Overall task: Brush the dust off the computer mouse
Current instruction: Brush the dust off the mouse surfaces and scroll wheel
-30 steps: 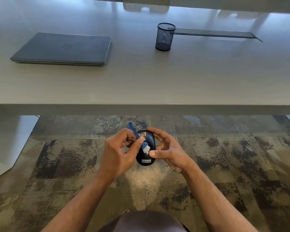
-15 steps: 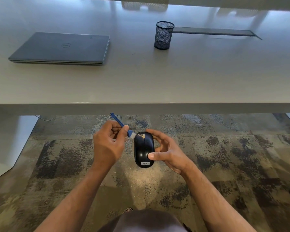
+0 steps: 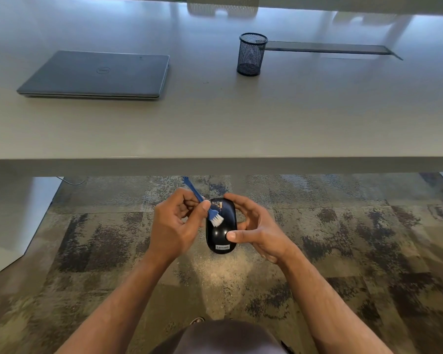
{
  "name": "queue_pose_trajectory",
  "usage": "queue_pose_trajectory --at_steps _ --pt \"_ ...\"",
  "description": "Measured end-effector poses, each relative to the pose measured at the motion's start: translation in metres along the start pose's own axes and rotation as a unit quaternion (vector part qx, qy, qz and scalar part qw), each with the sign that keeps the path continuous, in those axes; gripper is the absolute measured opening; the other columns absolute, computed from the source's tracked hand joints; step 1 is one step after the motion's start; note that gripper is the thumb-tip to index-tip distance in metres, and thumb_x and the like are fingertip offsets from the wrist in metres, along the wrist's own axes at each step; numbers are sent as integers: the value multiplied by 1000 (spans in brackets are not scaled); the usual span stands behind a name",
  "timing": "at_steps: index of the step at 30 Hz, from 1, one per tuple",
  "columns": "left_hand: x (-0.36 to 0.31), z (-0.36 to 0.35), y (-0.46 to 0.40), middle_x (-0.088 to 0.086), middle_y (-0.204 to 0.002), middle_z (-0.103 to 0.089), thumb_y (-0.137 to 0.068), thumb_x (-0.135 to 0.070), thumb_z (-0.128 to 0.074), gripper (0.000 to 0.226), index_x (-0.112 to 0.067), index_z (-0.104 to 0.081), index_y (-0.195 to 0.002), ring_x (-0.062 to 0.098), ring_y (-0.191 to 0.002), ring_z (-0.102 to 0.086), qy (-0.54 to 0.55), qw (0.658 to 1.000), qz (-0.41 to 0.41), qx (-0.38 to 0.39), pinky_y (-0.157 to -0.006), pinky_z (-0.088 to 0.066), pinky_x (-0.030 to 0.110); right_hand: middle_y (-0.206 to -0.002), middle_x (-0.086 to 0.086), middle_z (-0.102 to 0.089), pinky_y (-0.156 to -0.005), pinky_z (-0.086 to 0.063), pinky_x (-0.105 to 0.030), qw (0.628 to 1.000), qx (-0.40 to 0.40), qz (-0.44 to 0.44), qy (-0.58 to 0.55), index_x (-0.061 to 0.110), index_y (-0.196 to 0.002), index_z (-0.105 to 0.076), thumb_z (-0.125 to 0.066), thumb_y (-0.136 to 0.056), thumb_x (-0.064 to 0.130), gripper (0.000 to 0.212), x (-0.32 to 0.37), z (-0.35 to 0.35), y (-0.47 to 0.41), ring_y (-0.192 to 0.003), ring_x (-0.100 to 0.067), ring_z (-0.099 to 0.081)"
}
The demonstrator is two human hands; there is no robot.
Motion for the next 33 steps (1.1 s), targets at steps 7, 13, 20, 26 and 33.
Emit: queue_pose_trajectory --at_steps 7,13,20,26,33 --pt "9 0 -21 4 -69 -67 -89 -16 -67 14 -15 -55 -83 13 -53 -63 -46 995 78 -52 -53 -51 21 -148 -7 -51 -80 -60 -44 1000 12 0 15 12 -142 -51 -84 -63 0 87 -1 -1 2 -84 -27 -73" --pt "15 9 -35 0 -68 -68 -90 -14 -65 12 -12 -56 -83 12 -52 -63 -49 992 109 -50 -53 -51 21 -148 -6 -51 -81 -60 -45 1000 12 -2 15 12 -143 -49 -84 -62 2 88 -2 0 5 -79 -23 -73" --pt "4 19 -29 8 -63 -66 -88 -5 -65 12 2 -56 -83 26 -49 -58 58 996 61 4 -53 -53 35 -148 -8 -51 -87 -57 -53 1000 5 1 13 13 -143 -50 -85 -62 3 89 -1 3 6 -81 -27 -73" --pt "3 14 -24 13 -65 -66 -87 -5 -64 14 6 -55 -83 28 -52 -61 51 995 38 76 -56 -54 34 -149 -7 -50 -80 -60 -44 1000 11 0 13 12 -143 -49 -84 -61 2 90 3 -1 5 -80 -24 -74" --pt "17 13 -39 10 -66 -67 -89 -6 -64 13 -2 -55 -82 25 -55 -64 6 997 62 35 -59 -56 31 -149 -11 -48 -75 -60 -37 1000 18 1 14 9 -144 -47 -80 -66 -8 86 6 -3 8 -78 -21 -74"
Point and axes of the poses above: each hand's wrist, its own y-axis away from the middle knuckle, its own z-axis out of the back of the hand, x = y × z, the point moved 2 cm from there along -y, towards the middle knuckle
